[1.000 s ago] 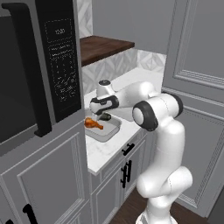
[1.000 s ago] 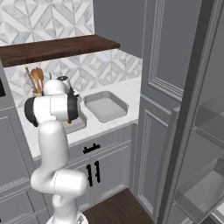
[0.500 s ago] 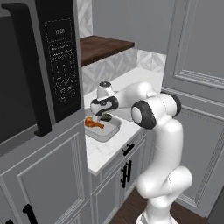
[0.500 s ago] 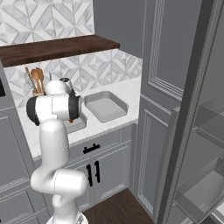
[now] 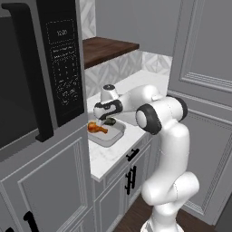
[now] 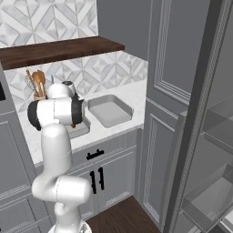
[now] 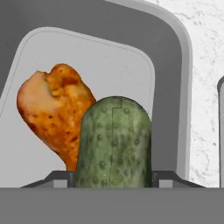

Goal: Place one cucumber and one chicken drumstick in each tupperware on the nearby counter, to pack two identical lunches.

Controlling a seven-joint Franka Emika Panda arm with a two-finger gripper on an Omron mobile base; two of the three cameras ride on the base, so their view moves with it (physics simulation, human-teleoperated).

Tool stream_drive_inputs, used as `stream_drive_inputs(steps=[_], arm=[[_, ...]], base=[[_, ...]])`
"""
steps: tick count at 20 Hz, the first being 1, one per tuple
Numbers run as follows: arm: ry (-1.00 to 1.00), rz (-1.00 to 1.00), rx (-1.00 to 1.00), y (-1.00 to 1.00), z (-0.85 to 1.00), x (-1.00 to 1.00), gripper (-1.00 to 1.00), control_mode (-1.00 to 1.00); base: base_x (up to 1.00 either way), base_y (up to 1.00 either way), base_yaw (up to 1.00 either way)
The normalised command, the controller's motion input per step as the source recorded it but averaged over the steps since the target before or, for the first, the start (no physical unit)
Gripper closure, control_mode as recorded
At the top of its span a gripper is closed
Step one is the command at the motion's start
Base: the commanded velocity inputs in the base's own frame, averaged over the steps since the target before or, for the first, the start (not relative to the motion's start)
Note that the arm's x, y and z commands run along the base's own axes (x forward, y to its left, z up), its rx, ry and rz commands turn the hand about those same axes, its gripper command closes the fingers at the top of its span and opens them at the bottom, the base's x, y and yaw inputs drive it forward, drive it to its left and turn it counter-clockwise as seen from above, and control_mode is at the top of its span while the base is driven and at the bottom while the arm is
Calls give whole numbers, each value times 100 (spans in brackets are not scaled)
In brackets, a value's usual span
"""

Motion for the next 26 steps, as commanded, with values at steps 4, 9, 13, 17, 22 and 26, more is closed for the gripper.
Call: stream_drive_inputs(steps=[4,9,13,17,22,26], arm=[[0,0,0,0,0,0,-100,-100],[0,0,0,0,0,0,-100,-100],[0,0,-3,0,31,-4,-100,-100],[0,0,-4,0,94,-50,-100,-100],[0,-12,0,-41,53,-92,-100,-100],[0,-29,0,-75,14,-100,-100,-100]], base=[[0,0,0],[0,0,0],[0,0,0],[0,0,0],[0,0,0],[0,0,0]])
